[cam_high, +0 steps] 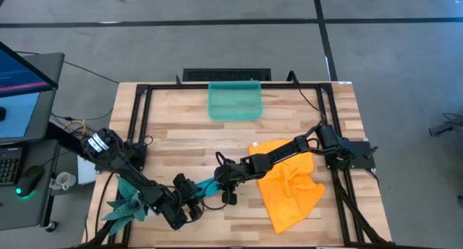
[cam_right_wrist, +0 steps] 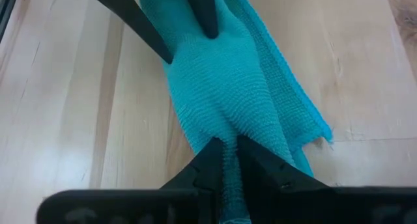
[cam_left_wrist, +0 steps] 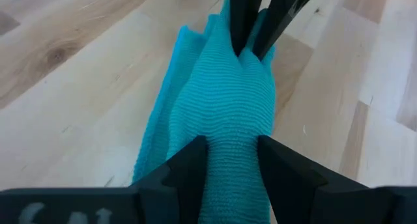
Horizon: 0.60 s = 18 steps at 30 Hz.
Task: Roll microfiber towels into tight, uniform cylinder then place into a basket
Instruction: Roll the blue microfiber cloth
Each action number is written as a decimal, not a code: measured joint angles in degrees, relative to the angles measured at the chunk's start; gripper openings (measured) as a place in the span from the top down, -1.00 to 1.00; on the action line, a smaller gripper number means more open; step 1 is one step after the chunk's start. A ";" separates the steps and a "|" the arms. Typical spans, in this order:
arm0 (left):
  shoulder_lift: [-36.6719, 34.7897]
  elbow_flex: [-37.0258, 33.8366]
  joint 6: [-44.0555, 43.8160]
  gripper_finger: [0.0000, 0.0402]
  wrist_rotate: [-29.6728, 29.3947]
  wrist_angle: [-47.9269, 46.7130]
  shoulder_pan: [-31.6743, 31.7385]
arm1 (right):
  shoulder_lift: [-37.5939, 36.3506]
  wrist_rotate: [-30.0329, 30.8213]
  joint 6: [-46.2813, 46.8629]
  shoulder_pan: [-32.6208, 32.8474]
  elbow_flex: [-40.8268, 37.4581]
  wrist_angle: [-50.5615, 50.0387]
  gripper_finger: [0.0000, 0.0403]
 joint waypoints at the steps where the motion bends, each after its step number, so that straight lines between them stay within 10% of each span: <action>1: 0.02 0.00 -0.27 0.31 0.12 -0.02 0.00 | 0.00 -0.03 0.00 0.00 0.00 0.00 0.64; 18: 0.28 -0.02 -1.44 0.31 2.10 -2.16 0.04 | -1.80 -5.29 2.20 -0.55 1.22 -1.22 0.28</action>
